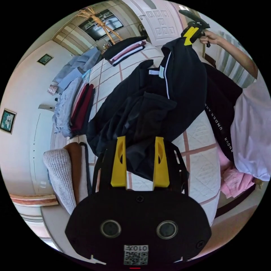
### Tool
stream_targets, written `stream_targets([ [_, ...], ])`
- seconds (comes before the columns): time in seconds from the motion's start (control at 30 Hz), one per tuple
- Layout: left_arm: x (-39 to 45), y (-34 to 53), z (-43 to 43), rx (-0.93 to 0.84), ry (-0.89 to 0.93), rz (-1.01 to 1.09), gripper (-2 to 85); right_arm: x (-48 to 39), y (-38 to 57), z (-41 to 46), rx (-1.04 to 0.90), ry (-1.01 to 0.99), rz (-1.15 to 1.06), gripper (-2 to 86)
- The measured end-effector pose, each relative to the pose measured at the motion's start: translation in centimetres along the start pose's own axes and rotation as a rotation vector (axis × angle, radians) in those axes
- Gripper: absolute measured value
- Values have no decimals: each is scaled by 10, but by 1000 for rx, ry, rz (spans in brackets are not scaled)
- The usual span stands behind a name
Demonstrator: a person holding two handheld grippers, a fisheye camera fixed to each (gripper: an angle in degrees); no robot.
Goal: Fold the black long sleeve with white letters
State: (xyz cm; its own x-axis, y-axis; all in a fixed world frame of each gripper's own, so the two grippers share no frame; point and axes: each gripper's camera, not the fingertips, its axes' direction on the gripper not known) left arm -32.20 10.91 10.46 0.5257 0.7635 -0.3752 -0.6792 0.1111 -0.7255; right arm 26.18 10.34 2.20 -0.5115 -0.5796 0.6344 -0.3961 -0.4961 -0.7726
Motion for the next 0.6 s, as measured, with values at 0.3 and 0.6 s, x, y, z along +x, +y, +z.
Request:
stream_targets([
  [0.3,7,-30,24,7,228,4,56,-37,45,20,-18,5,36,24],
  [0.6,-45,17,-53,237,357,-214,22,-80,100,17,-1,55,76,34],
])
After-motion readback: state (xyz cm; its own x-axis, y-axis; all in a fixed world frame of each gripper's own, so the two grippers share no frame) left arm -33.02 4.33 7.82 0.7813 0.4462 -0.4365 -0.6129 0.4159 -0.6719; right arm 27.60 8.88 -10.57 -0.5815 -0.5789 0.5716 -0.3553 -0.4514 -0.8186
